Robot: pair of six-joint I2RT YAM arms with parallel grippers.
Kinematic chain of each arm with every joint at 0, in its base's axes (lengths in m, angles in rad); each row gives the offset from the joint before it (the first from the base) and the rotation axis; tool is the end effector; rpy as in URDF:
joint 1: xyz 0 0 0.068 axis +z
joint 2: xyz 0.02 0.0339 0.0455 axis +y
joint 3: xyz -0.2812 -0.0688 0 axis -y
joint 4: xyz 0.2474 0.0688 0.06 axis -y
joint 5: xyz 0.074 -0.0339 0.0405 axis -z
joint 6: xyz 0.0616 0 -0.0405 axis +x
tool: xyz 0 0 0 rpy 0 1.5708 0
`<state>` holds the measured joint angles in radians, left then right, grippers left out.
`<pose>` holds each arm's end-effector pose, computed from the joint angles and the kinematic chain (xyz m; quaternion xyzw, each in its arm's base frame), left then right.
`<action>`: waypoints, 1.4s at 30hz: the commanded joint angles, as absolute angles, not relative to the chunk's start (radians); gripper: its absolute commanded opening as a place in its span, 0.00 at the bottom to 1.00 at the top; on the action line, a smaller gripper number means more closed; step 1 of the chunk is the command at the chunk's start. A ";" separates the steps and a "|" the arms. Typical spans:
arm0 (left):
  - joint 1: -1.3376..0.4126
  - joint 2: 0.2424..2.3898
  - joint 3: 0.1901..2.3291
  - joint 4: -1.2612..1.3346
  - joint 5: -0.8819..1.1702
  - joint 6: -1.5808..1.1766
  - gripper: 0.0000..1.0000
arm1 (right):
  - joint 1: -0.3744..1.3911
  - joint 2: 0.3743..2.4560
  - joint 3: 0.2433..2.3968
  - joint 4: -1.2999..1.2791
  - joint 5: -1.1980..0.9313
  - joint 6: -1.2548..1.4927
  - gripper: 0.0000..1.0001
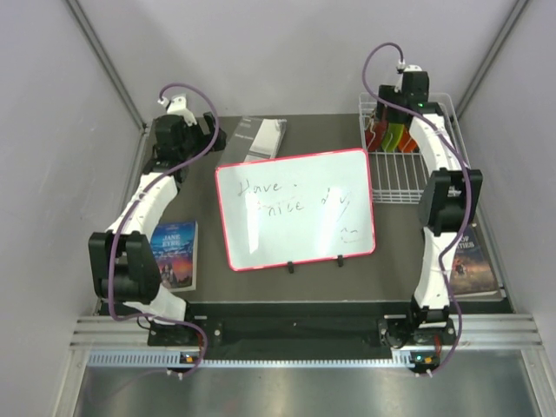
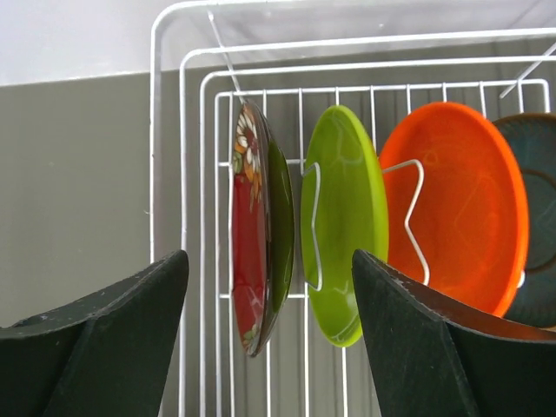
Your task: Unload the plates from the dish rack
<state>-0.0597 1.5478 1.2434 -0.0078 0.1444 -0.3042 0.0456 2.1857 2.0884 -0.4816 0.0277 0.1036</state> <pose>0.3947 -0.0325 0.3363 -0.0562 0.8055 -0.1636 0.5668 0.5473 0.0233 0.3047 0.0321 0.8789 0.0233 0.4754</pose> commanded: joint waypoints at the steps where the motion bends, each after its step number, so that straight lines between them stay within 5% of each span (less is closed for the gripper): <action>1: -0.060 1.549 1.241 0.034 0.140 -0.310 0.99 | 0.064 2.206 2.086 -0.446 0.028 0.078 0.76; 14: -0.060 1.557 1.236 0.032 0.126 -0.321 0.99 | 0.107 2.263 2.112 -0.454 0.182 0.025 0.57; 30: -0.060 1.559 1.235 0.031 0.117 -0.321 0.99 | 0.132 2.237 2.086 -0.353 0.256 0.011 0.00; 42: -0.061 1.551 1.230 0.028 0.071 -0.310 0.99 | 0.201 2.043 1.887 -0.063 0.537 -0.041 0.00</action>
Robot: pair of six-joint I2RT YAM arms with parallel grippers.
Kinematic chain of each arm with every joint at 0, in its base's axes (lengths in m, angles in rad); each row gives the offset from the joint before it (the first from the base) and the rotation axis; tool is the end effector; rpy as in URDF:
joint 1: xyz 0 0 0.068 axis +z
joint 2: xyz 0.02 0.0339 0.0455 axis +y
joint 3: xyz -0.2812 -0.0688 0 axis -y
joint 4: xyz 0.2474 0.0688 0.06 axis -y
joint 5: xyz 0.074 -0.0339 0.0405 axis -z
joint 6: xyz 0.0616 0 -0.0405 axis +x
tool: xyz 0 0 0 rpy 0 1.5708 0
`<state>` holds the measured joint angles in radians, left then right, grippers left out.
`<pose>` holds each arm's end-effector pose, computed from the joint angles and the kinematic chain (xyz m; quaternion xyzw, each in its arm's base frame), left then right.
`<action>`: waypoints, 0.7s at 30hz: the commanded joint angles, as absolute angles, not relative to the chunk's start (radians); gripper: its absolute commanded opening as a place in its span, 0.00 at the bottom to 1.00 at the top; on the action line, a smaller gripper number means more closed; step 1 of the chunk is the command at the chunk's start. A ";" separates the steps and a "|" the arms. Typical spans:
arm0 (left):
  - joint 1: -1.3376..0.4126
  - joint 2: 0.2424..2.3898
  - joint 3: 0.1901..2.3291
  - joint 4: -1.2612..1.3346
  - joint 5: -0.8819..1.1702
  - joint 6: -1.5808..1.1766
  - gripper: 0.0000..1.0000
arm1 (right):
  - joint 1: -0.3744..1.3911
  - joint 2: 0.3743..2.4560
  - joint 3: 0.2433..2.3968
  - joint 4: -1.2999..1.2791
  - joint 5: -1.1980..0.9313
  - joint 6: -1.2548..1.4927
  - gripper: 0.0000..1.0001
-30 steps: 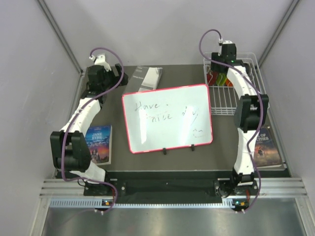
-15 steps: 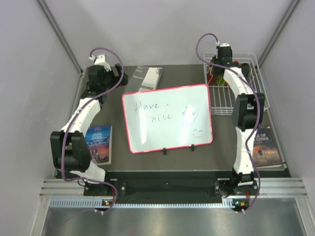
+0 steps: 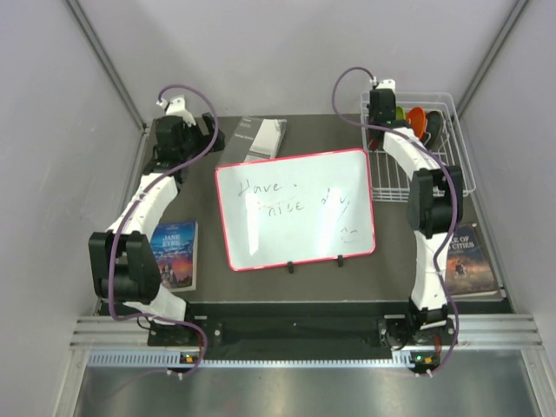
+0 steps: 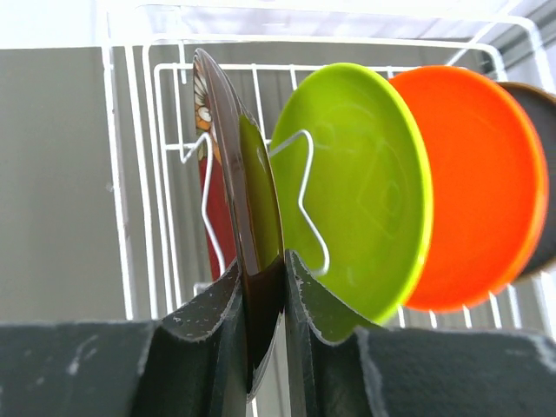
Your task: Unload the plates from the dish rack
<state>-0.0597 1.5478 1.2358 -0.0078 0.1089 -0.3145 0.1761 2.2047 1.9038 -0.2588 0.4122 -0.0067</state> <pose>0.3947 -0.0303 0.3333 -0.0712 0.8070 -0.1521 0.5662 0.5470 0.0723 0.2548 0.0205 0.8619 -0.1383 0.4875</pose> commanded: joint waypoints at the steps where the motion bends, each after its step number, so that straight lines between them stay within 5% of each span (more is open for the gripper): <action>1: -0.064 1.554 1.230 0.031 0.066 -0.310 0.99 | 0.202 2.027 1.891 -0.061 0.534 -0.044 0.00; 13: -0.072 1.517 1.187 0.139 0.093 -0.344 0.99 | 0.215 1.838 1.885 -0.067 0.500 -0.040 0.00; 21: -0.068 1.534 1.219 0.164 0.172 -0.340 0.99 | 0.224 1.772 1.914 -0.150 0.034 0.159 0.00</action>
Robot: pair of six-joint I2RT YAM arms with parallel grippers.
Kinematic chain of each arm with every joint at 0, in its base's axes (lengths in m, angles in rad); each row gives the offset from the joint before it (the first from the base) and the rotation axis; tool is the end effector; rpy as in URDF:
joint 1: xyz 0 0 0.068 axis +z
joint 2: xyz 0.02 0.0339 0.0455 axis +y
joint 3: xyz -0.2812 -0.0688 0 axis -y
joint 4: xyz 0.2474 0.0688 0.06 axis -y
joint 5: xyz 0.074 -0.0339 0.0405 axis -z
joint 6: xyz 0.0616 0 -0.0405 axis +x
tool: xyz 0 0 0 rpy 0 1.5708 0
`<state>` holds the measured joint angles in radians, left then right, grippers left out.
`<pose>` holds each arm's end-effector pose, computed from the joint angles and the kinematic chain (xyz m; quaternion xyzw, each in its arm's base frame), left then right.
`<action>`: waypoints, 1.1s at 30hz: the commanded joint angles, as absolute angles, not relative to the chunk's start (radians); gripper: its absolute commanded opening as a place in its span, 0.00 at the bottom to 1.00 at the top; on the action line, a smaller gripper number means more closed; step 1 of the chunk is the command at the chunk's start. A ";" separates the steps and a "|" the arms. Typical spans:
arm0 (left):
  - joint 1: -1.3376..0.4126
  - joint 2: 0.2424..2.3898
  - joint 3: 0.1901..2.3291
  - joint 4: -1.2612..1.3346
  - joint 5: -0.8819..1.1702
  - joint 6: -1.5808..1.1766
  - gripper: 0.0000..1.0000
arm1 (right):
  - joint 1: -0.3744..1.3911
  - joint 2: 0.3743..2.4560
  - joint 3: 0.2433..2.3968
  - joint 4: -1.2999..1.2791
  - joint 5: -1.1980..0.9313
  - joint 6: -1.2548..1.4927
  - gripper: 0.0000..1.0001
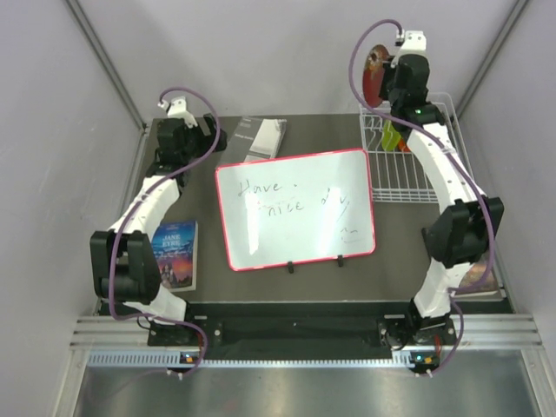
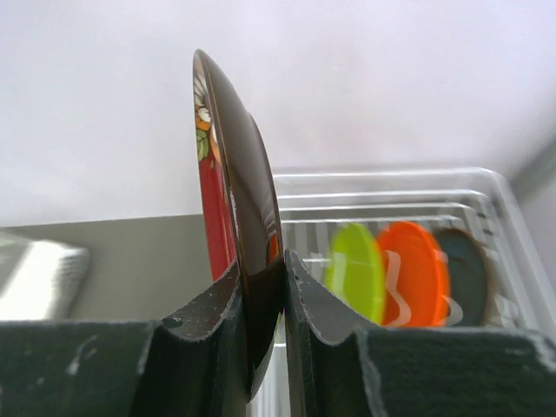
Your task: Unload the plates from the dish rack
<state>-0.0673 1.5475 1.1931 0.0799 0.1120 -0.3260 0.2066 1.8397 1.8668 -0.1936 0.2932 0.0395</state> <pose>0.3951 -0.0335 0.3284 -0.0692 0.7937 -0.1615 0.5824 0.4651 0.0793 0.4292 0.0310 0.7605 -0.0323 0.6478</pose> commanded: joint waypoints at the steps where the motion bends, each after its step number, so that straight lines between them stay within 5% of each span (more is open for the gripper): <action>1: -0.067 1.537 1.224 0.167 0.181 -0.360 0.99 | 0.232 1.775 1.914 -0.149 -0.033 0.182 0.00; 16: 0.107 1.554 1.137 0.472 0.566 -0.715 0.99 | 0.330 1.867 1.875 0.110 -0.464 0.437 0.00; 29: 0.114 1.818 1.095 1.292 0.793 -1.258 0.96 | 0.402 2.043 2.022 0.127 -0.603 0.560 0.00; 33: 0.106 1.851 1.118 1.304 0.796 -1.284 0.95 | 0.413 2.103 2.106 0.091 -0.609 0.552 0.00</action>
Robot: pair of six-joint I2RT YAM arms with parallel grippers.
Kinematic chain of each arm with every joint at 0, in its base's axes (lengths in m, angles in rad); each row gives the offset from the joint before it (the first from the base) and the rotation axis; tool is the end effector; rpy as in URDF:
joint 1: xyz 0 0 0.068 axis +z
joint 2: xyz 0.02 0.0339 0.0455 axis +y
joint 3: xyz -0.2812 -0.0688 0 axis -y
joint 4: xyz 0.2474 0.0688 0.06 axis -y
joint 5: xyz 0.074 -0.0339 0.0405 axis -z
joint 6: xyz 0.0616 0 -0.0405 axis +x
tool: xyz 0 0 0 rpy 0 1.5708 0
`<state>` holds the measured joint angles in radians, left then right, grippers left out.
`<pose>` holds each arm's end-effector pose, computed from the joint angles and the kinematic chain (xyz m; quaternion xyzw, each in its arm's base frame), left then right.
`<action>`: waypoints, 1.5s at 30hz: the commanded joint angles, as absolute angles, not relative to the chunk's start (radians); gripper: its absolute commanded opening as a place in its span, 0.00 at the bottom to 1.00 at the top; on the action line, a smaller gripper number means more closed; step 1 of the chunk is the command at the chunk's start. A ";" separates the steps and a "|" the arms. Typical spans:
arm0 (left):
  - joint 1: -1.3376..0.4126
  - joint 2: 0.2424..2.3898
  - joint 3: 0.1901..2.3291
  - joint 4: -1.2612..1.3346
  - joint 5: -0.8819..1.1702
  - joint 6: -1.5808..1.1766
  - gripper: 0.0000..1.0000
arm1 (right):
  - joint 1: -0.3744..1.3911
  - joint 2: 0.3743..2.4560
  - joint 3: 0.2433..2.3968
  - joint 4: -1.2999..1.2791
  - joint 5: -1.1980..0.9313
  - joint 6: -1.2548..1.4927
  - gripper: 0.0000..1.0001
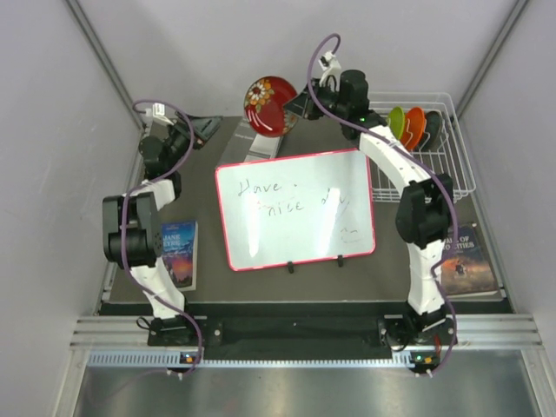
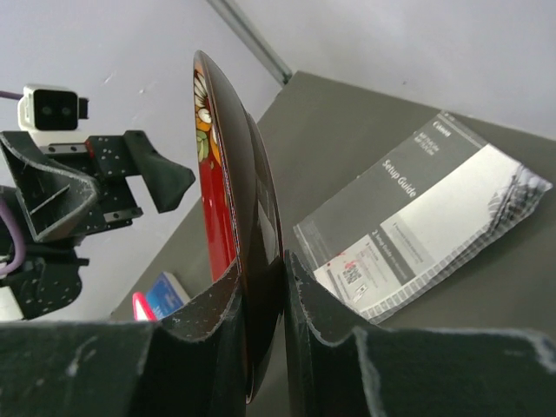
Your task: Unload the plates from the dish rack
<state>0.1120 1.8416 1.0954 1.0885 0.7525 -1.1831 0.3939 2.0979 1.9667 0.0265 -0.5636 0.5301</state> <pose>0.4317 0.0062 0.3005 -0.0839 0.6087 -0.5700 0.5456 0.4860 0.2376 0.3705 -0.1371 0.7248 0.4715 0.4832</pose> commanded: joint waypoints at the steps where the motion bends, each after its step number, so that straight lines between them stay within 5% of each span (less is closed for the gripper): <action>1: 0.101 1.852 1.121 1.290 0.796 -1.273 0.96 | 0.413 2.114 2.118 0.080 -0.611 0.555 0.00; 13: 0.022 1.825 1.189 0.945 0.724 -0.991 0.96 | 0.428 2.191 2.184 0.080 -0.656 0.591 0.00; 27: 0.009 1.943 1.281 1.064 0.689 -0.997 0.88 | 0.446 2.171 2.089 0.222 -0.750 0.738 0.00; 32: 0.009 1.986 1.295 1.149 0.683 -1.035 0.64 | 0.445 2.181 2.088 0.256 -0.793 0.778 0.00; 38: 0.006 2.025 1.339 1.215 0.712 -1.101 0.55 | 0.446 2.217 2.135 0.255 -0.836 0.805 0.00; 45: 0.005 2.029 1.339 1.200 0.749 -1.095 0.11 | 0.445 2.252 2.175 0.253 -0.854 0.819 0.01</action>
<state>0.0017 2.0125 1.3144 1.1572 0.7300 -1.1004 0.4290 2.2608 2.0850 0.1440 -0.7448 0.7658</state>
